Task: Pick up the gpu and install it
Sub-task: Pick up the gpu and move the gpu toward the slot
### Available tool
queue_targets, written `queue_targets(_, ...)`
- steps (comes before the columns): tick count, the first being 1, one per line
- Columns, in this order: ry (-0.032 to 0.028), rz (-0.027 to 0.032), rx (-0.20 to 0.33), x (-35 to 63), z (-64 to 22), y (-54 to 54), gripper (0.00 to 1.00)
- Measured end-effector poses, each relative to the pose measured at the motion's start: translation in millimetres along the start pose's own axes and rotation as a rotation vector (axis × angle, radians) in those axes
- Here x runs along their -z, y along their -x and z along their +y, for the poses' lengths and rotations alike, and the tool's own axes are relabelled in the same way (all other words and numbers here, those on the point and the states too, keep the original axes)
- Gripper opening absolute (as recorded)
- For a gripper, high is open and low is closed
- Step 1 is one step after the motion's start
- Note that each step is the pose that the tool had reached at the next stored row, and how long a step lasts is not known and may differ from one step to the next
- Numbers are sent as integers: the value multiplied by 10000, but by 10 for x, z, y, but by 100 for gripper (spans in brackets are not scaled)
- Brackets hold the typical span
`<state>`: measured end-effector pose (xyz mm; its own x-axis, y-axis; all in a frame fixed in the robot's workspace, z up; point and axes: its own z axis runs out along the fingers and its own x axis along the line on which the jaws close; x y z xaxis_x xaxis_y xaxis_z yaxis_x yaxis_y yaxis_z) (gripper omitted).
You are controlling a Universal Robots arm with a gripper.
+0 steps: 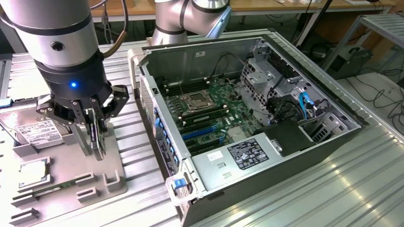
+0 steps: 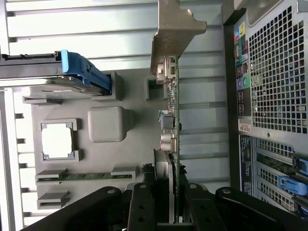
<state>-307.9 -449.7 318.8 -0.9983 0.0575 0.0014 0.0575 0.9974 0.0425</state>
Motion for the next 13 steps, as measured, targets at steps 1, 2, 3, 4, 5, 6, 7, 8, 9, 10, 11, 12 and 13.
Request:
queue_targets(1, 0, 1, 0, 3, 0, 0, 28)
queue_targets(2, 0, 0, 0, 5, 0, 0, 28)
queue_targets(3, -2, 3, 0, 10, 0, 0, 28)
queue_targets(4, -1, 2, 0, 13, 1, 0, 28)
queue_targets(5, -2, 2, -1, 17, 1, 0, 28)
queue_targets(6, -1, 1, 0, 19, 1, 0, 28)
queue_targets(7, 0, 1, 0, 22, 1, 0, 28)
queue_targets(8, -1, 1, 0, 26, 1, 0, 28)
queue_targets(9, -1, 1, 0, 30, 1, 0, 28)
queue_targets(10, -1, 1, 0, 32, 1, 0, 28)
queue_targets(11, 0, 1, 0, 34, 1, 0, 28)
queue_targets(12, -1, 1, 0, 38, 2, 0, 28)
queue_targets(13, 0, 1, 0, 41, 2, 0, 28)
